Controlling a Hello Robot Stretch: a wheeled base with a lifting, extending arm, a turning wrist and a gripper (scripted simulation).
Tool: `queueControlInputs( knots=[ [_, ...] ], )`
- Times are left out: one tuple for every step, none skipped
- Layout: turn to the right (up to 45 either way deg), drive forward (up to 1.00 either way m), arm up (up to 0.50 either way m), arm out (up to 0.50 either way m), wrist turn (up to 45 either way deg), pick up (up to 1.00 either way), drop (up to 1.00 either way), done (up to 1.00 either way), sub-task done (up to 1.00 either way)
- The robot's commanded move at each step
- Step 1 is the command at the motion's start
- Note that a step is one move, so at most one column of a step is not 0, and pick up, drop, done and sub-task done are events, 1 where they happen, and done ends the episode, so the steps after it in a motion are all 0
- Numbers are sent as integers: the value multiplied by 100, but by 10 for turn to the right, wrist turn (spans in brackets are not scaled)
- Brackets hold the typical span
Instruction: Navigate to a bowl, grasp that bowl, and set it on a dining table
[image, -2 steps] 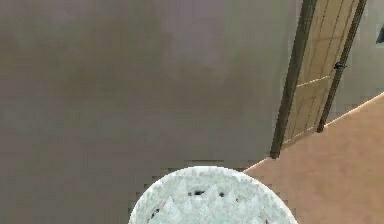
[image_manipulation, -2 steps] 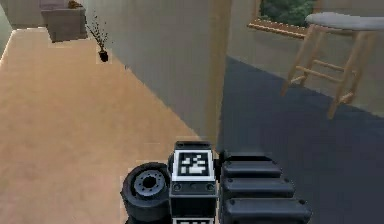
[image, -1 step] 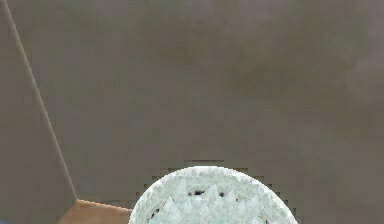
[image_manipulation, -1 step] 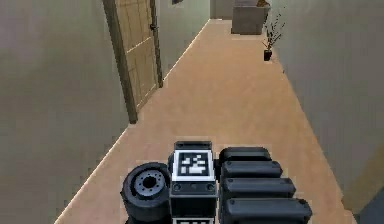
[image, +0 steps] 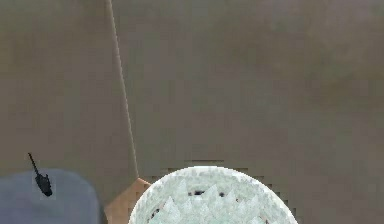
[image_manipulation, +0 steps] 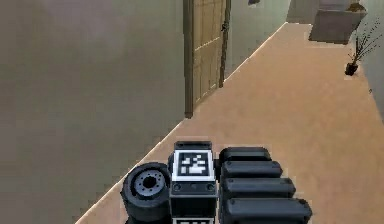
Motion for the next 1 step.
queueControlInputs(
  knots=[
    [450, 0, 0, 0, 0, 0, 0, 0, 0]
  ],
)
